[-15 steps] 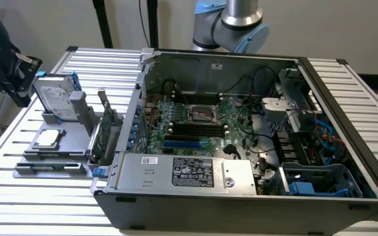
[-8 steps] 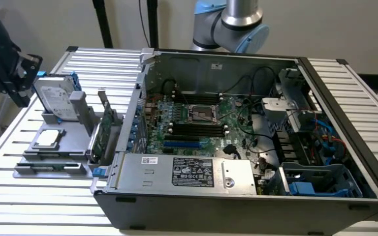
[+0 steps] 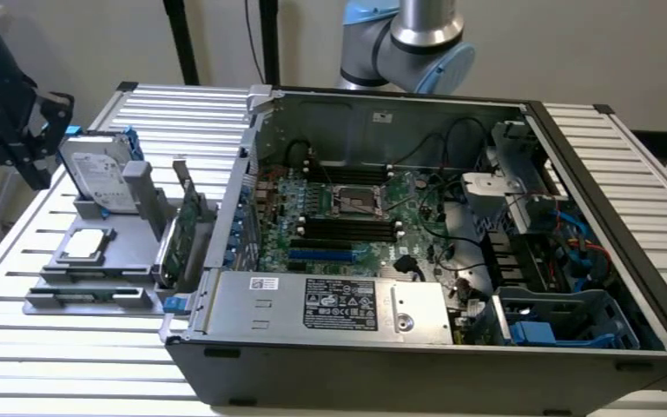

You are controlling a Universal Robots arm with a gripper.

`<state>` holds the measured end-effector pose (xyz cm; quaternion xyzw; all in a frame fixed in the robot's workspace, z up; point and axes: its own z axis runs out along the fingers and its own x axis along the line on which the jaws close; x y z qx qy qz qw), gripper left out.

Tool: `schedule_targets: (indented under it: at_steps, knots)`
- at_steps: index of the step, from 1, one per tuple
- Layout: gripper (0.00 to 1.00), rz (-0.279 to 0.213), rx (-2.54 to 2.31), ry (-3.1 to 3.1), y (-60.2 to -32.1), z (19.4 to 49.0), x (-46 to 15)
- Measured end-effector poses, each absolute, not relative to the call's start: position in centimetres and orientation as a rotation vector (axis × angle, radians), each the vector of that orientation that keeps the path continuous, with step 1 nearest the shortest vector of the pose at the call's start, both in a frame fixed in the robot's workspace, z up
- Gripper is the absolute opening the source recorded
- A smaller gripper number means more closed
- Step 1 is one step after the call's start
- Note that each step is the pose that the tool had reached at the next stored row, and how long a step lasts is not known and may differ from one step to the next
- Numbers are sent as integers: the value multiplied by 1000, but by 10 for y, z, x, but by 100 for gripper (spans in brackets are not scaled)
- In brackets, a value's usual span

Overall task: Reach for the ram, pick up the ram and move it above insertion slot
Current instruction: 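Pick up the ram and move it above insertion slot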

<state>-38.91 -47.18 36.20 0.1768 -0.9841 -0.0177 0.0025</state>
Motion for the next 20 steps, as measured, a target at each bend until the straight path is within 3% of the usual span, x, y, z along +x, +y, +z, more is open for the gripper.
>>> schedule_targets:
  at_steps: [20]
  knots:
    - [11,-53,1102,-2929,-472,362,-389]
